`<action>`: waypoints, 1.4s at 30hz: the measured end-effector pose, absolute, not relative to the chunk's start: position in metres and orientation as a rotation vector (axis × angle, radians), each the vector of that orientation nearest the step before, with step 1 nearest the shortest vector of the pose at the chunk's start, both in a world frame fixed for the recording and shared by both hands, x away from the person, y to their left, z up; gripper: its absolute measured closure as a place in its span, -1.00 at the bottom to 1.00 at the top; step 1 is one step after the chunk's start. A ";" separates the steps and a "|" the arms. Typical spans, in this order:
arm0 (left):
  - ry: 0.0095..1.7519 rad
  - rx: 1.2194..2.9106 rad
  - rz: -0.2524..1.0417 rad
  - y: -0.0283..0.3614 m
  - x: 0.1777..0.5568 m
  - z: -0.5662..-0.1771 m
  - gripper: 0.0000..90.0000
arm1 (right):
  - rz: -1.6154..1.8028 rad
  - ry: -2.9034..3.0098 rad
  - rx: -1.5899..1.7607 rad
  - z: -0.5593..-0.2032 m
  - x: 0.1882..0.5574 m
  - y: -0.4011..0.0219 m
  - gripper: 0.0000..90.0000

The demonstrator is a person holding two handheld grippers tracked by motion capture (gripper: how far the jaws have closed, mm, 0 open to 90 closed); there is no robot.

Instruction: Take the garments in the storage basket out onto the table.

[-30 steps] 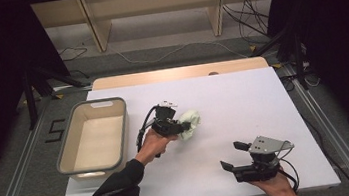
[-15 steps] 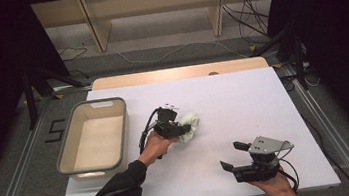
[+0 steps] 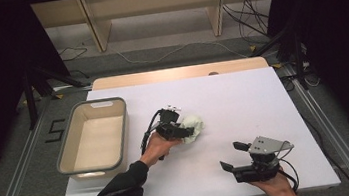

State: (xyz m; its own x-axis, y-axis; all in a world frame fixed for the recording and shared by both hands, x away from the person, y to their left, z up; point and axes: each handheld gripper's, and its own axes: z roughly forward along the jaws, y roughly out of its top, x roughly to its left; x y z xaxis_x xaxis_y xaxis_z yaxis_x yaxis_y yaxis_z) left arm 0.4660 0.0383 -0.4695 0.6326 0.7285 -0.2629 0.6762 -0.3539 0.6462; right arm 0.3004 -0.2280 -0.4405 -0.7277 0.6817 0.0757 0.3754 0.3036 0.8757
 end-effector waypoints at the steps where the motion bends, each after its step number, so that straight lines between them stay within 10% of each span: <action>1: 1.097 2.108 0.079 0.038 0.466 -0.470 -0.09 | 1.392 2.266 0.955 -0.440 0.300 -0.228 -0.51; 15: 1.083 2.078 0.074 0.044 0.464 -0.456 -0.60 | 1.397 2.260 0.951 -0.440 0.300 -0.228 -0.51; 42: 0.972 1.931 0.056 0.074 0.440 -0.423 -0.65 | 1.403 2.257 0.960 -0.439 0.300 -0.229 -0.51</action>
State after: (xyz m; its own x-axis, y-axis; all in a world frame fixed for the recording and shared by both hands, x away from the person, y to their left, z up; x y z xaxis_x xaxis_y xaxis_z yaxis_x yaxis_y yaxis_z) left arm 0.4399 0.0740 -0.4229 0.6843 0.6468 -0.3368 0.6036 -0.2432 0.7593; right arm 0.2996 -0.2288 -0.4392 -0.7254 0.6837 0.0803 0.3747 0.2944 0.8792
